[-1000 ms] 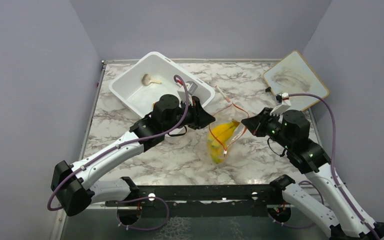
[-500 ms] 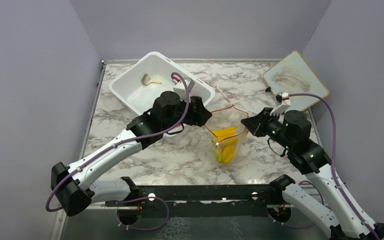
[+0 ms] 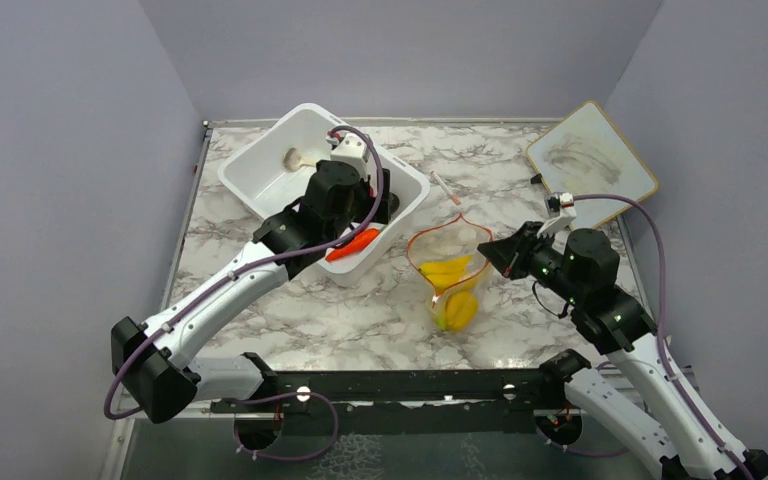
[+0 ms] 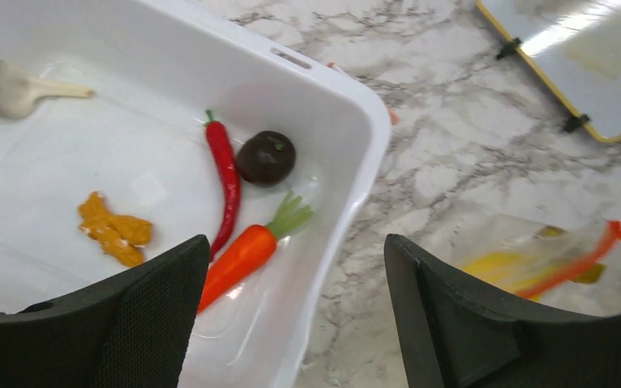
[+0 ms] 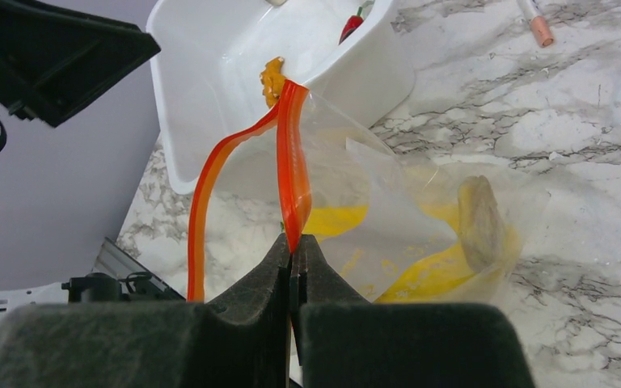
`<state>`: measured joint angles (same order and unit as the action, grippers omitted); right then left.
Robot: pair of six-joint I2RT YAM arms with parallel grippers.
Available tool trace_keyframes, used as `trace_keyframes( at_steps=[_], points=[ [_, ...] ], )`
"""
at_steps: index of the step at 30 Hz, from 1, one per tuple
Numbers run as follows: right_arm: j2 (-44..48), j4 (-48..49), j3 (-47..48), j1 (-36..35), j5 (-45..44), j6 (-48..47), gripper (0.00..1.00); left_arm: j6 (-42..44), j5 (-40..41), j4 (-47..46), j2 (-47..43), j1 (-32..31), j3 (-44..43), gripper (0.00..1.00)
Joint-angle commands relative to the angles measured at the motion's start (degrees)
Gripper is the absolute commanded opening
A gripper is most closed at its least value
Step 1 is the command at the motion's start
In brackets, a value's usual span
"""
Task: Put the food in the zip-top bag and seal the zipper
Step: Pick up the fake vegetable from the bin.
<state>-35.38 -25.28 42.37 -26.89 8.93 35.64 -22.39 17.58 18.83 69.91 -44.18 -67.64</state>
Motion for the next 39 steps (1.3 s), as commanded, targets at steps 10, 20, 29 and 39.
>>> trace_keyframes(
  at_steps=[10,20,29,39],
  points=[
    [-0.1,4.6,-0.5,0.1,2.4,-3.3,0.01,10.2,9.5,-0.3,12.3,17.9,-5.0,0.69],
    [-0.9,4.5,-0.4,0.1,1.7,-3.5,0.01,10.3,11.7,-7.5,25.3,26.4,-10.2,0.64],
    [-1.4,4.5,0.1,0.1,1.7,-3.6,0.01,-6.6,17.7,-5.5,39.9,28.5,-21.5,0.59],
    [-0.3,3.5,-0.3,0.1,-0.6,-4.3,0.01,-20.6,14.0,-4.8,49.3,30.2,-27.3,0.40]
  ],
)
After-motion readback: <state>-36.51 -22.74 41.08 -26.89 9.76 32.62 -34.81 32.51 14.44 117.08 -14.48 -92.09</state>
